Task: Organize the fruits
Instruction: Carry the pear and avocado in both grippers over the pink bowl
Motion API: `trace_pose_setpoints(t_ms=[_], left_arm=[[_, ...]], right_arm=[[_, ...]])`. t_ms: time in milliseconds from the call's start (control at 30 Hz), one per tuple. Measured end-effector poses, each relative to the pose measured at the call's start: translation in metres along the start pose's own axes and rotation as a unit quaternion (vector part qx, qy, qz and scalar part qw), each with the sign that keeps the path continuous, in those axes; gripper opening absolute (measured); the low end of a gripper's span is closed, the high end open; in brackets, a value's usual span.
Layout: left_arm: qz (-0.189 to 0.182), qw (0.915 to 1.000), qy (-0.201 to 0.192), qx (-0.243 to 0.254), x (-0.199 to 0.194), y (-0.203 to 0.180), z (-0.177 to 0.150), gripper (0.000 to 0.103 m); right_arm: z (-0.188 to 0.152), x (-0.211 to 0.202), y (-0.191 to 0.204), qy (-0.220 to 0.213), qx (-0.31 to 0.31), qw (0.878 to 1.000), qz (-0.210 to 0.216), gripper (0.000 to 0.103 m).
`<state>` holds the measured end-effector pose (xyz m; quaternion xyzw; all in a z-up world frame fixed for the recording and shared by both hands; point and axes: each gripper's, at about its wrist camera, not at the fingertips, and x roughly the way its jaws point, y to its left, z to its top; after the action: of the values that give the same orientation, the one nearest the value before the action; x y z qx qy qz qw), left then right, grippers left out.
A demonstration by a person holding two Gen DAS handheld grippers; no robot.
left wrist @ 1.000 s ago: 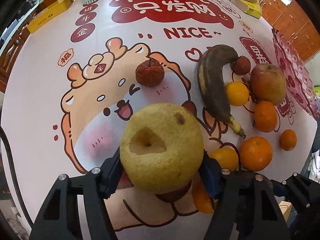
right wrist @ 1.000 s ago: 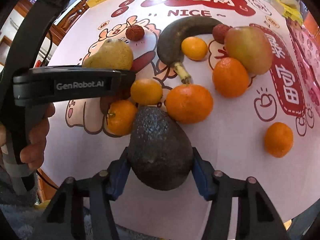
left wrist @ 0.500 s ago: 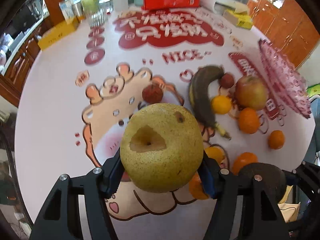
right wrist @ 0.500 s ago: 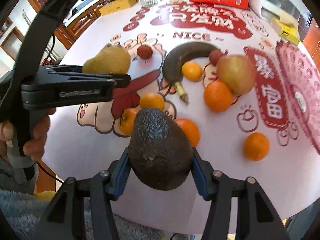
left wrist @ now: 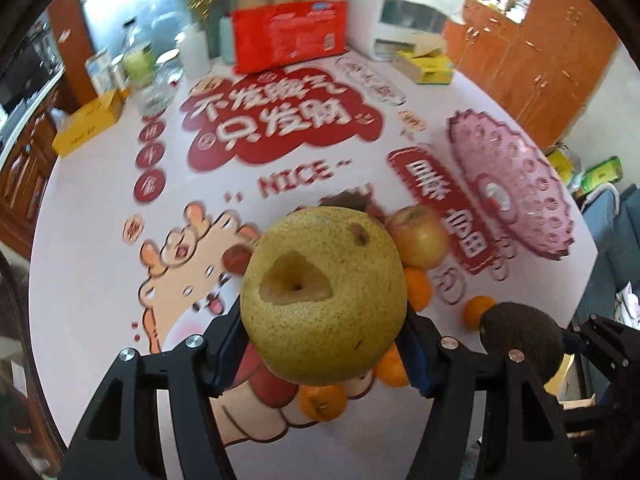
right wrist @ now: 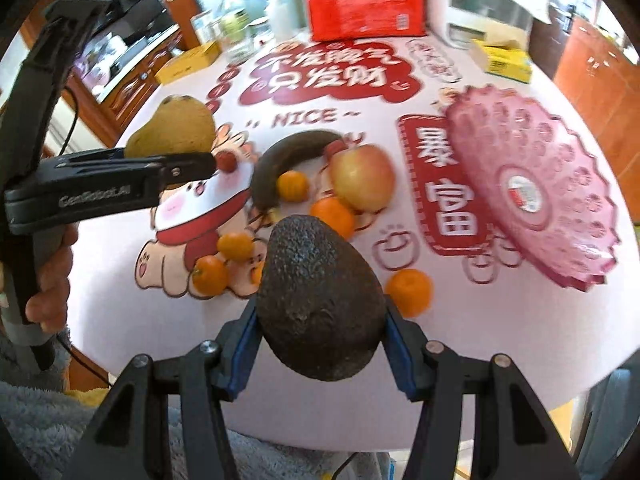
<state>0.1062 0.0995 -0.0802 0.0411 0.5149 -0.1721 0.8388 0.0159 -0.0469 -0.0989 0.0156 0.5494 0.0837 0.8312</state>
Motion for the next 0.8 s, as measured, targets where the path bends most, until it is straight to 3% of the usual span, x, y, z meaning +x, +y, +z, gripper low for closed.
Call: trace_pose_setpoints(t_ms=[200, 400, 567, 667, 800], left_arm=[[-0.020, 0.9984, -0.032, 0.042, -0.022, -0.051, 0.022, 0.065], [-0.020, 0.9971, -0.038, 0.062, -0.018, -0.112, 0.045, 0.065], [-0.010, 0.9984, -0.019, 0.052, 0.015, -0.167, 0.070, 0.065], [-0.005, 0.9992, 0.003, 0.039, 0.051, -0.197, 0.086, 0.065], [0.003, 0.9993, 0.017, 0.033, 0.095, -0.230, 0.099, 0.065]], right_arm=[[0.005, -0.028, -0.037, -0.037, 0.041, 0.998, -0.023, 0.056], [0.013, -0.042, -0.102, -0.060, 0.080, 0.994, -0.035, 0.056], [0.033, -0.041, -0.173, -0.058, 0.094, 0.992, -0.055, 0.056], [0.045, -0.030, -0.215, -0.053, 0.073, 0.993, -0.074, 0.056], [0.060, -0.007, -0.257, -0.037, 0.051, 0.996, -0.068, 0.056]])
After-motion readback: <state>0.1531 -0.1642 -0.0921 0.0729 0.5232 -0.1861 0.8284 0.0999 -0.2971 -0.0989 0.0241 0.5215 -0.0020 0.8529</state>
